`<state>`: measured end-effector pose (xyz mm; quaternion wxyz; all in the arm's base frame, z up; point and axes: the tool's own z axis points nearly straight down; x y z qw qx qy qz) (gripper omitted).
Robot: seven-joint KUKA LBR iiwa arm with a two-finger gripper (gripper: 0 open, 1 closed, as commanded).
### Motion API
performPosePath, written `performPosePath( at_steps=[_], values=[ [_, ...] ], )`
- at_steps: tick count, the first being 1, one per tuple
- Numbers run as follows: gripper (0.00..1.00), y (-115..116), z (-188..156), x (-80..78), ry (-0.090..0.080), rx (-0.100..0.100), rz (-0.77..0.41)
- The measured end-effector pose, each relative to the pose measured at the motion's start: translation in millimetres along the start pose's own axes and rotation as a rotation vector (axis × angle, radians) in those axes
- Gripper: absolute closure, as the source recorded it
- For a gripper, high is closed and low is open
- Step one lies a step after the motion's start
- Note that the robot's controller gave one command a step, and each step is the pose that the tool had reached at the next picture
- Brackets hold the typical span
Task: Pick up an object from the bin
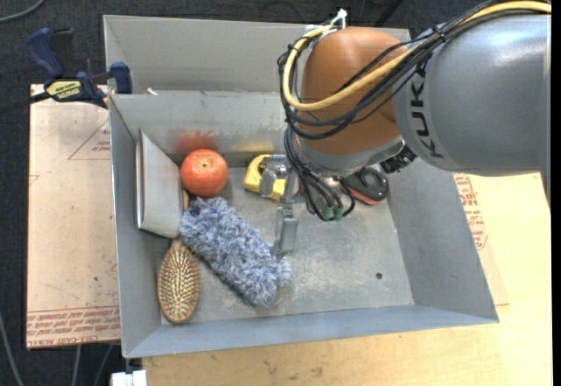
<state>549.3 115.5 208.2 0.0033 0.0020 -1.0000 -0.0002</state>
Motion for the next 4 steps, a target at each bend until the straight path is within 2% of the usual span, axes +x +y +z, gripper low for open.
performPosePath(
  at_steps=[1,2,3,4],
  values=[
    [0.0,-1,-5,-1.3,-0.007,-0.001,0.003],
    [0.0,6,27,-9.4,-0.012,-0.001,-0.091],
    [0.0,16,55,-20.2,-0.009,-0.001,-0.327],
    [0.0,24,74,-29.2,-0.013,-0.001,-0.367]
  ],
)
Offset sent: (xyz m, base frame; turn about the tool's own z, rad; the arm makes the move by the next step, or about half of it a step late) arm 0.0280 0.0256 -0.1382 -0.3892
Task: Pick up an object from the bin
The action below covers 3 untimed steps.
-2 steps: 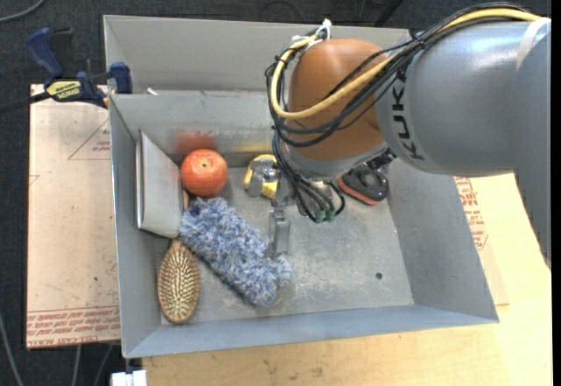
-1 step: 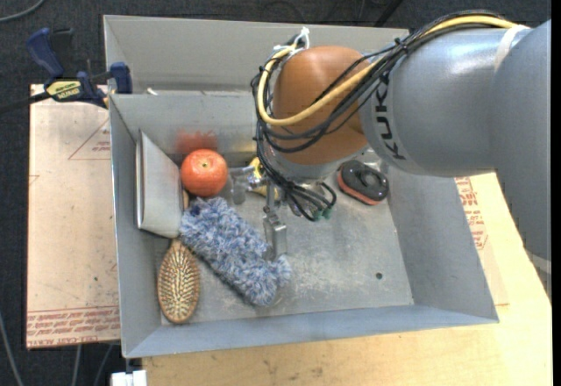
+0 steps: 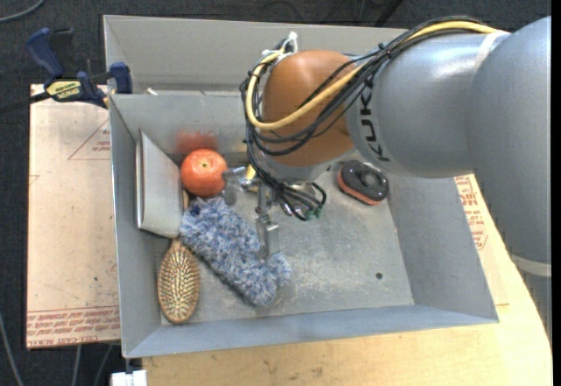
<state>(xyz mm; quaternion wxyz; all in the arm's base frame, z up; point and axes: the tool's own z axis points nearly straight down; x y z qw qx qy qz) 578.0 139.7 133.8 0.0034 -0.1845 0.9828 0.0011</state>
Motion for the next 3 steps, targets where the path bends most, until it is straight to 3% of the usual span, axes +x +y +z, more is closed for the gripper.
performPosePath(
  at_steps=[1,2,3],
  values=[
    [0.0,6,55,3.3,-0.002,-0.001,-0.021],
    [1.0,8,72,2.8,0.004,0.002,0.013],
    [1.0,8,70,3.1,0.003,0.002,0.018]
  ],
)
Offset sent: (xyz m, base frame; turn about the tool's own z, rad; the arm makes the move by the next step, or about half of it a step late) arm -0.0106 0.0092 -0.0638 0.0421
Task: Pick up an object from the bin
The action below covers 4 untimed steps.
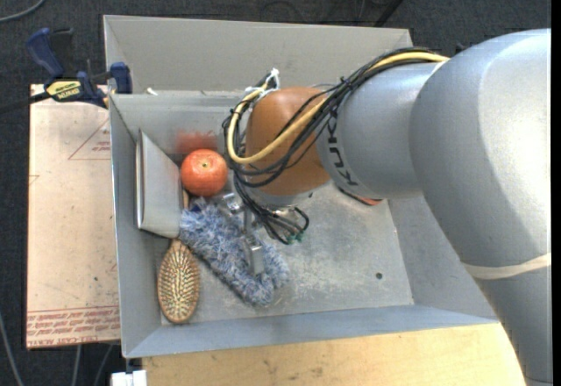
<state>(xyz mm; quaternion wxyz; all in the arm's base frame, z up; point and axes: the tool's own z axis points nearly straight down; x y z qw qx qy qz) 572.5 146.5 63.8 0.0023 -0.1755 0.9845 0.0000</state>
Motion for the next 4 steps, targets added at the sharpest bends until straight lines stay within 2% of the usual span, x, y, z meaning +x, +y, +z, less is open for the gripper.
performPosePath(
  at_steps=[1,2,4],
  values=[
    [1.0,0,-5,0.7,0.002,0.0,0.002],
    [1.0,1,-22,-2.0,-0.012,-0.001,0.003],
    [1.0,1,-49,1.8,0.002,-0.002,0.002]
  ],
)
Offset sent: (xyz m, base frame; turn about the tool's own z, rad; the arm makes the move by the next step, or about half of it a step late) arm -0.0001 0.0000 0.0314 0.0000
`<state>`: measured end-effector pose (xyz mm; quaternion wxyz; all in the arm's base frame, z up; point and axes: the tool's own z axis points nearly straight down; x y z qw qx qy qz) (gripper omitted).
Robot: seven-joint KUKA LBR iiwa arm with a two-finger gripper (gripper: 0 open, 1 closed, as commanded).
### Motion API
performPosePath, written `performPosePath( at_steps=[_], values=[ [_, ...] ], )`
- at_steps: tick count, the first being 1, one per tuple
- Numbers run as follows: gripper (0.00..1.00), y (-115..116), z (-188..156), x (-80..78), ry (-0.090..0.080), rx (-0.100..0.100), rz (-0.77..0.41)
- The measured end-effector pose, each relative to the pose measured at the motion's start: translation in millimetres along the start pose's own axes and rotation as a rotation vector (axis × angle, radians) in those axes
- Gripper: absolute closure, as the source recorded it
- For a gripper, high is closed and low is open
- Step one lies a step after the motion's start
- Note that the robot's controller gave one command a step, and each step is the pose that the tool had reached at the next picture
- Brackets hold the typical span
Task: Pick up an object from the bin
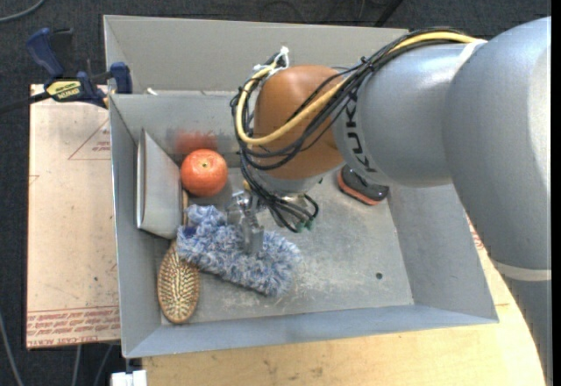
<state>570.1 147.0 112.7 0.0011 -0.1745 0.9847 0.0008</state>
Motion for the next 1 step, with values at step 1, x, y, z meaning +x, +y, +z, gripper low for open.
performPosePath(
  at_steps=[1],
  values=[
    [1.0,0.0,-18.9,-1.0,-0.004,0.0,0.0]
  ],
)
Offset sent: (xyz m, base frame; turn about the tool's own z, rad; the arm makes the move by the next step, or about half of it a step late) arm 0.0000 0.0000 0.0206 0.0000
